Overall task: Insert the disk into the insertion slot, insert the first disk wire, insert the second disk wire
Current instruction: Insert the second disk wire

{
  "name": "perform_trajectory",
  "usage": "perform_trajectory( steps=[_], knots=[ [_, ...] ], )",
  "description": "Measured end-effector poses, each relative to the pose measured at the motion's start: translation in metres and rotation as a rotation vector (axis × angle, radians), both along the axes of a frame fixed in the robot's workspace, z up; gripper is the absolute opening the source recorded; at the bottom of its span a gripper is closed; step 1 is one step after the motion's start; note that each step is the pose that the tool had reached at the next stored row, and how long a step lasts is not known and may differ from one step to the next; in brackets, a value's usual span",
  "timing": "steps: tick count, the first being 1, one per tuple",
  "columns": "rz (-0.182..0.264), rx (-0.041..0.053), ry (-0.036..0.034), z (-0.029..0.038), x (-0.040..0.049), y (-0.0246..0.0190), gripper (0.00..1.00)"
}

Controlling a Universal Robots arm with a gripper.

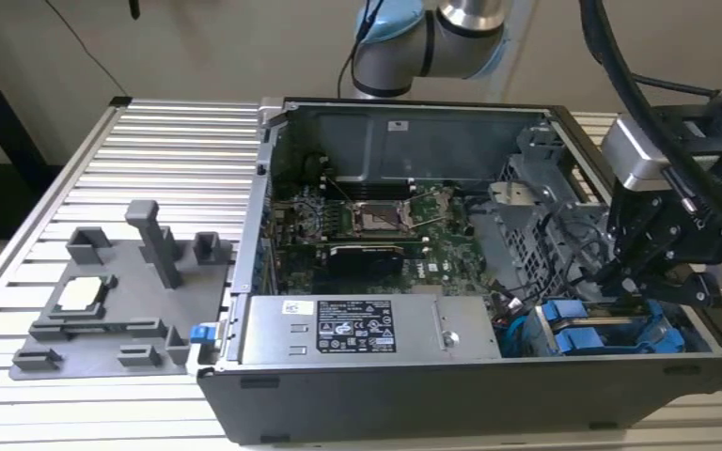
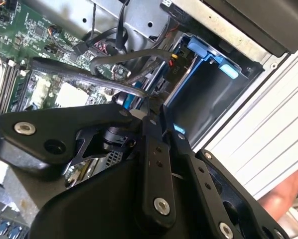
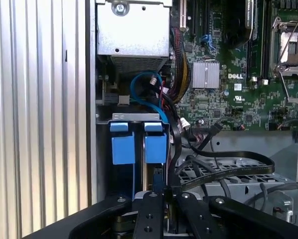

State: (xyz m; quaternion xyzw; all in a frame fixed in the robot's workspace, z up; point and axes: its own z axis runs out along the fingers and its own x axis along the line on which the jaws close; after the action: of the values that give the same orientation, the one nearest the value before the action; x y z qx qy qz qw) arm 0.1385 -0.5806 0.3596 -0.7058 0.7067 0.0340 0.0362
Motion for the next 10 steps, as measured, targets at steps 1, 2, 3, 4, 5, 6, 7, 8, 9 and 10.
perform_trajectory(
  steps=[1,2,3,4,5,6,7,8,9,10],
  knots=[
    [0.000,0.0001,-0.0026,-0.0015,0.0001,0.0000,0.16],
    [0.000,0.0002,-0.0038,-0.0032,0.0002,0.0000,0.16],
    [0.000,0.0002,-0.0051,-0.0047,0.0003,0.0000,0.16],
    [0.000,0.0000,-0.0063,-0.0062,0.0004,0.0000,0.16],
    [0.000,0.0000,-0.0075,-0.0077,0.0004,0.0000,0.16],
    [0.000,0.0000,-0.0085,-0.0092,0.0005,0.0000,0.16],
    [0.000,0.0000,-0.0095,-0.0105,0.0006,0.0000,0.16],
    [0.000,0.0000,-0.0104,-0.0115,0.0007,0.0000,0.16],
    [0.000,0.0002,-0.0114,-0.0124,0.0009,0.0000,0.16],
    [0.000,0.0002,-0.0125,-0.0131,0.0011,0.0000,0.16]
  ],
)
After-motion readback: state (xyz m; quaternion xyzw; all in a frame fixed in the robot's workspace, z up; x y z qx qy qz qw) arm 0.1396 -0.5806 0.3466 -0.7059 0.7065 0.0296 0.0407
